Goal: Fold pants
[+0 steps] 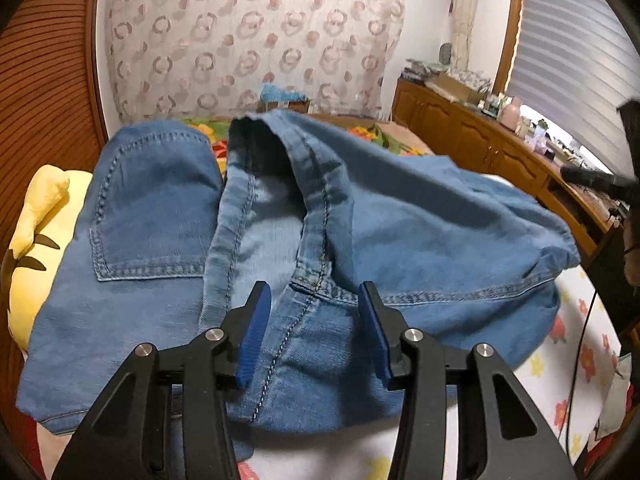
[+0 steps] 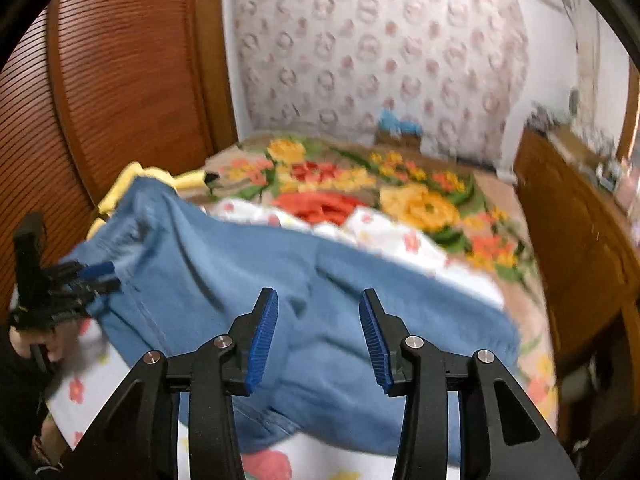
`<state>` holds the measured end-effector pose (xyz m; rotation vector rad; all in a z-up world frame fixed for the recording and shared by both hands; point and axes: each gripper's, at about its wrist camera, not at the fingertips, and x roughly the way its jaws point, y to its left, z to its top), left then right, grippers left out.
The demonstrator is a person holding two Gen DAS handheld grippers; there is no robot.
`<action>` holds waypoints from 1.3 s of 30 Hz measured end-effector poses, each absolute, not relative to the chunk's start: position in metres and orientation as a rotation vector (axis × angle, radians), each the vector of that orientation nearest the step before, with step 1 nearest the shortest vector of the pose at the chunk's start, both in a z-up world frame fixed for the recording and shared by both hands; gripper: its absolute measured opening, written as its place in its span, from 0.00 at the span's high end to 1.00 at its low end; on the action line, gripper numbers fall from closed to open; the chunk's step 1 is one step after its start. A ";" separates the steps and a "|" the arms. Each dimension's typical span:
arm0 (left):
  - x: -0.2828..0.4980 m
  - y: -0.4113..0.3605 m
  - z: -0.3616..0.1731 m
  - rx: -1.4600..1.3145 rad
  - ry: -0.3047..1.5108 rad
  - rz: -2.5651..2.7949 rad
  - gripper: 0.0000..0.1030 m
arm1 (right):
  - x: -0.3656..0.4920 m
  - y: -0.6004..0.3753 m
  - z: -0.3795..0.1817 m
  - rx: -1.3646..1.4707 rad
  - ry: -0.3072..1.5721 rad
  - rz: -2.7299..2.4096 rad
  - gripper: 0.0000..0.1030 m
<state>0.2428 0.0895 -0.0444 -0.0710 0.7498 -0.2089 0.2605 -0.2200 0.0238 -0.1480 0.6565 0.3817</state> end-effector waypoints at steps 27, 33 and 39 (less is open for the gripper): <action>0.213 0.098 -0.020 -0.030 0.705 -0.203 0.86 | 0.237 -0.240 -0.029 -0.114 0.776 0.527 0.57; 0.233 0.085 -0.039 -0.020 0.750 -0.210 0.59 | 0.233 -0.239 -0.035 -0.140 0.809 0.547 0.57; 0.255 0.077 -0.050 -0.002 0.776 -0.198 0.59 | 0.242 -0.242 -0.046 -0.136 0.816 0.541 0.57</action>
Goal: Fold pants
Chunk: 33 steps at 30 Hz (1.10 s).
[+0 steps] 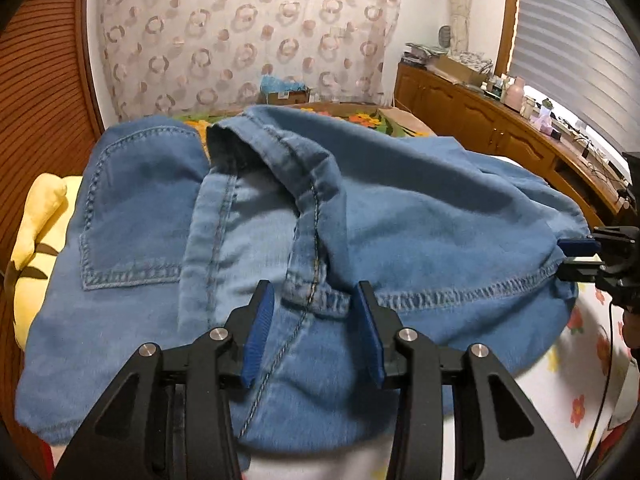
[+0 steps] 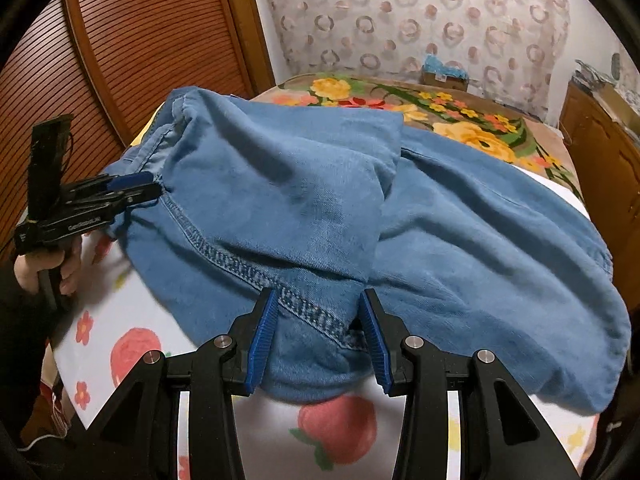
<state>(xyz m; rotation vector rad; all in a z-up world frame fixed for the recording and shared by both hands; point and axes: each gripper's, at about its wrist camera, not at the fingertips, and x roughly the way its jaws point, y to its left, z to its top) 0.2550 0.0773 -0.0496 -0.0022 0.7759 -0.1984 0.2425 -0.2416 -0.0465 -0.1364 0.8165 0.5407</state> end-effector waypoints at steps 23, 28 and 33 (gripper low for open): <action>0.185 0.087 -0.010 0.002 0.673 -0.178 0.83 | 0.193 -0.252 -0.047 -0.162 0.736 0.635 0.94; 0.187 0.089 -0.026 0.001 0.725 -0.156 0.82 | 0.190 -0.252 -0.052 -0.176 0.763 0.614 0.84; 0.184 0.095 -0.030 -0.018 0.727 -0.156 0.67 | 0.184 -0.263 -0.042 -0.138 0.733 0.601 0.67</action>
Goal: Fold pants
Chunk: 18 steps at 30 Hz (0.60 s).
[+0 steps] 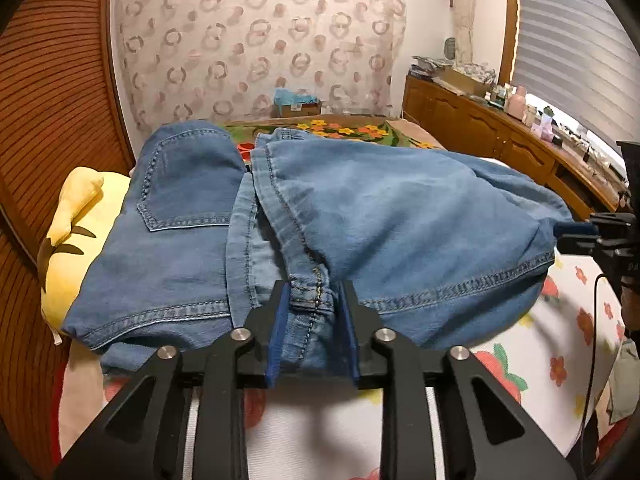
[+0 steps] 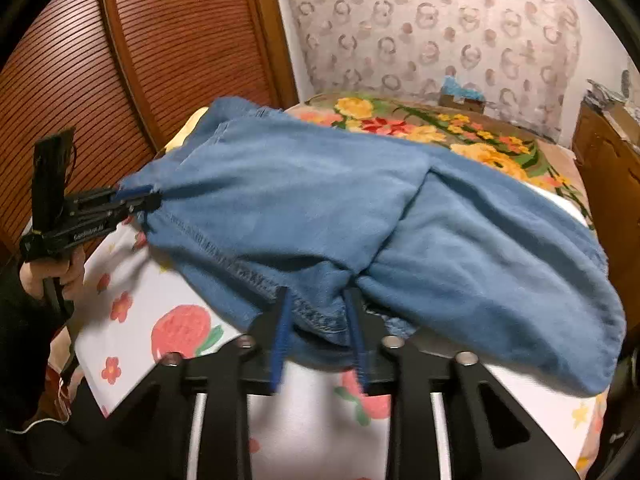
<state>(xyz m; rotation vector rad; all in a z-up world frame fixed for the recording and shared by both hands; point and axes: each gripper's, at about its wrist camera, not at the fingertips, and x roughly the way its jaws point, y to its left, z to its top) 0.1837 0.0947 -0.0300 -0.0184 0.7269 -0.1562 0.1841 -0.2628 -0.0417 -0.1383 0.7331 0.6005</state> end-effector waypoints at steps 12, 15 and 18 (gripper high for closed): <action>0.208 0.089 -0.024 -0.080 0.687 -0.194 0.22 | 0.228 -0.255 -0.026 -0.118 0.726 0.524 0.66; 0.217 0.086 -0.024 -0.087 0.677 -0.197 0.22 | 0.257 -0.250 -0.030 -0.109 0.750 0.523 0.66; 0.224 0.081 -0.025 -0.076 0.678 -0.198 0.22 | 0.286 -0.243 -0.031 -0.095 0.779 0.530 0.66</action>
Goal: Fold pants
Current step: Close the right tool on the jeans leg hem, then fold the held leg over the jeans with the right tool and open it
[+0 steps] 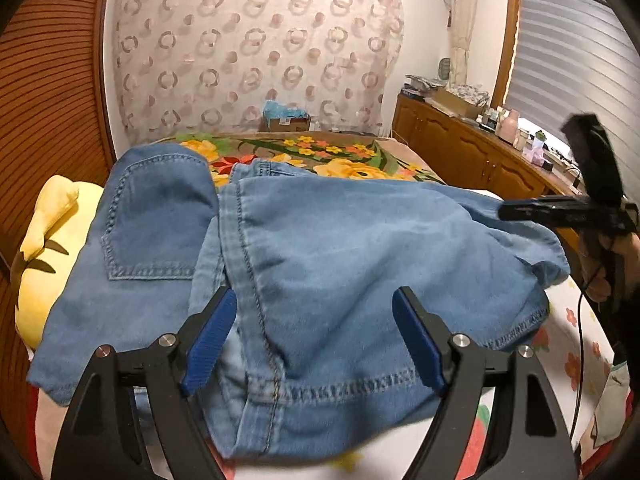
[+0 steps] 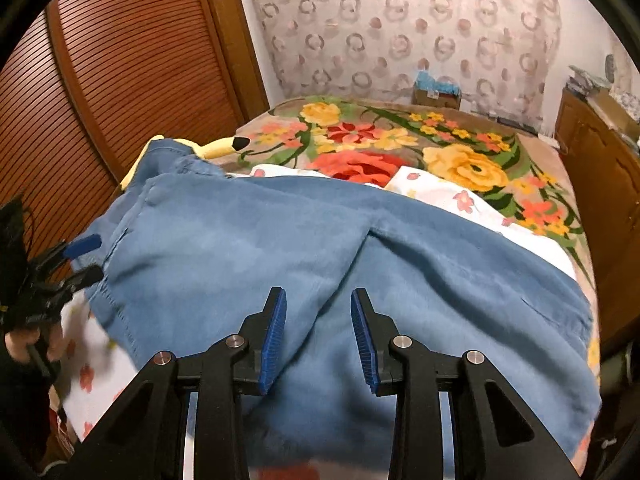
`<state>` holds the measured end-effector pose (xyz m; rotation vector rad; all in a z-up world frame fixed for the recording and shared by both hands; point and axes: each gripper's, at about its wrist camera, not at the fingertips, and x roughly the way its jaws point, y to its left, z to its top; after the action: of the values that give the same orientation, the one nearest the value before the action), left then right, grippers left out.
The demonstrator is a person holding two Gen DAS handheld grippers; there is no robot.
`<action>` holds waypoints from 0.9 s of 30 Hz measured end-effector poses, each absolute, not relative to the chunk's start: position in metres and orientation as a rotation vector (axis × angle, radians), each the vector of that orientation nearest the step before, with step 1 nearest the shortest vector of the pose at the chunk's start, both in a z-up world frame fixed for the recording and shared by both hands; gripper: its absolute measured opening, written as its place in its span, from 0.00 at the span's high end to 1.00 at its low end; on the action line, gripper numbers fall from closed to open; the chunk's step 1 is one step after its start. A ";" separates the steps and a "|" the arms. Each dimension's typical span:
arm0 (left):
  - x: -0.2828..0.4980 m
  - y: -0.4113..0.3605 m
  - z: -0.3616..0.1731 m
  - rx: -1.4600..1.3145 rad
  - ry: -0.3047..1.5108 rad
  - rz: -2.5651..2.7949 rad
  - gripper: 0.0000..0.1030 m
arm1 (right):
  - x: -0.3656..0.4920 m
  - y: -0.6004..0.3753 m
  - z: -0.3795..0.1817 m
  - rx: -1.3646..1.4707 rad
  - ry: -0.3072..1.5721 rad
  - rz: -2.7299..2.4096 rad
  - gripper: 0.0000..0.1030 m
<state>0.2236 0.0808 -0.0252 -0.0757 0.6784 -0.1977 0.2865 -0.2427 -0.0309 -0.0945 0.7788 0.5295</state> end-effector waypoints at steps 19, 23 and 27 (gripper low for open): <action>0.232 0.071 -0.030 -0.033 0.687 -0.187 0.22 | 0.360 -0.222 -0.012 -0.030 0.700 0.567 0.96; 0.229 0.075 -0.029 -0.032 0.679 -0.181 0.22 | 0.342 -0.214 0.023 -0.071 0.539 0.568 0.96; 0.225 0.077 -0.028 -0.036 0.678 -0.172 0.22 | 0.347 -0.198 0.028 -0.137 0.531 0.538 0.96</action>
<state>0.2253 0.0767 -0.0284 -0.0357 0.6776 -0.1721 0.3469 -0.1976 0.0283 -0.1374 0.5309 0.5378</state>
